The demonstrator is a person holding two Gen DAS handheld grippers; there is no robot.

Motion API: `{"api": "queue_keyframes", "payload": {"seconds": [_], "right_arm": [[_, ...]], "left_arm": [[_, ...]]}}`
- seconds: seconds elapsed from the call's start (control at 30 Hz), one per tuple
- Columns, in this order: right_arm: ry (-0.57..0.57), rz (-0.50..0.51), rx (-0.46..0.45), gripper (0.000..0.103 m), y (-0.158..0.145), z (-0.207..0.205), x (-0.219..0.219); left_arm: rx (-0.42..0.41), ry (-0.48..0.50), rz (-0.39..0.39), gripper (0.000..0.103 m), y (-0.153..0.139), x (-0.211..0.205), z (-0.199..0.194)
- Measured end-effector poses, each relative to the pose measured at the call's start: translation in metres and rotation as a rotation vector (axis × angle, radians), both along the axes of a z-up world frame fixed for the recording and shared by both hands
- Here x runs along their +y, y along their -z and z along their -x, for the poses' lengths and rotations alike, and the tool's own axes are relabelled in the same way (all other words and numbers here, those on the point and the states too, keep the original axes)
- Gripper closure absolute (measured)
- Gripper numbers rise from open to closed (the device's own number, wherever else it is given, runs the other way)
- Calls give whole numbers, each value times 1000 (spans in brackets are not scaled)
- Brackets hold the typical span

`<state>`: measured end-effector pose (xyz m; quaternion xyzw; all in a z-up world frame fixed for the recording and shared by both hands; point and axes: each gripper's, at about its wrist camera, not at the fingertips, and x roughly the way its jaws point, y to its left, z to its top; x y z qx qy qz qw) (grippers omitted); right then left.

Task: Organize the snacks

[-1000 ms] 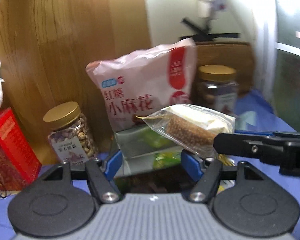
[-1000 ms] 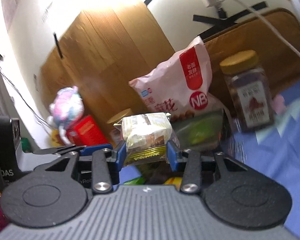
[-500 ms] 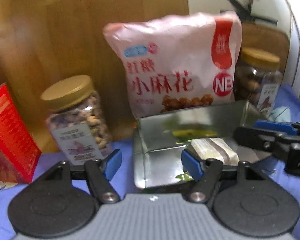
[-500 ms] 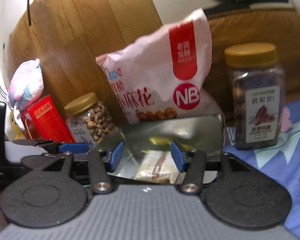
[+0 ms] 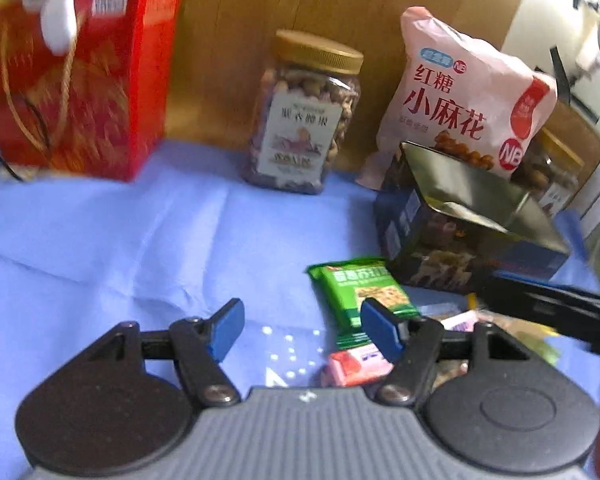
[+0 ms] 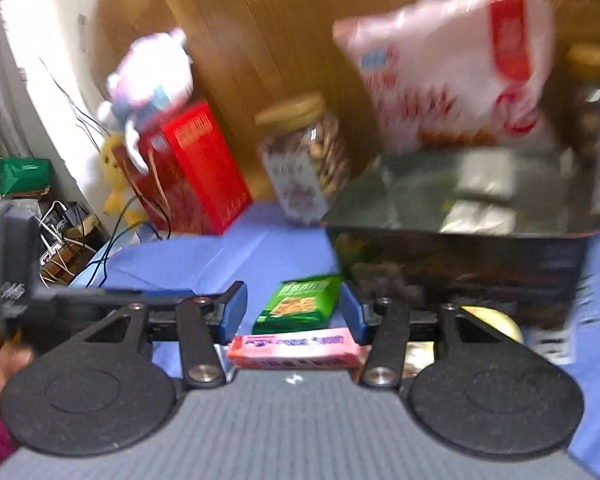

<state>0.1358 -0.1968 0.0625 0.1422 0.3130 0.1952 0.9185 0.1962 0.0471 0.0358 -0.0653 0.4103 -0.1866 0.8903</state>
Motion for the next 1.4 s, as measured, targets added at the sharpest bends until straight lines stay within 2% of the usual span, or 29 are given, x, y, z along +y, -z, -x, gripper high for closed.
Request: {"api": "queue_keyframes", "payload": {"seconds": [0.17,0.2,0.3,0.4,0.43,0.47,0.53,0.67,0.83,0.97,1.1,1.23,1.4], "right_arm": [[13,-21,189,54,17,-54,12],[17,-11,210,54,21,-59,14],[26,3,267,54,31,-66,19],[23,-27,333,56,45,-71,19],[20,-44,345,57,50,-71,20],[26,-46,324,62,50,-72,21],[33,-45,326,63,49,-70,27],[-5,-19,260,65,39,-53,52],[-91,-5,182,65,24,-13,91],[-132,2,149,65,25,33,107],[-122,30,116,65,38,85,99],[-37,58,81,65,52,131,71],[123,-17,86,63,66,168,18]], "left_arm": [[97,48,104,38,12,1,-31],[116,45,121,42,16,1,-37],[182,52,194,43,34,7,-46],[169,57,236,45,39,10,-42],[163,56,242,53,40,10,-40],[170,62,260,59,41,12,-38],[189,74,323,83,41,21,-36],[135,41,313,83,23,45,-13],[90,3,300,83,4,83,40],[104,2,286,83,5,91,84],[138,66,280,83,19,71,120],[173,184,258,83,31,31,140],[152,340,193,83,32,-31,159]]}}
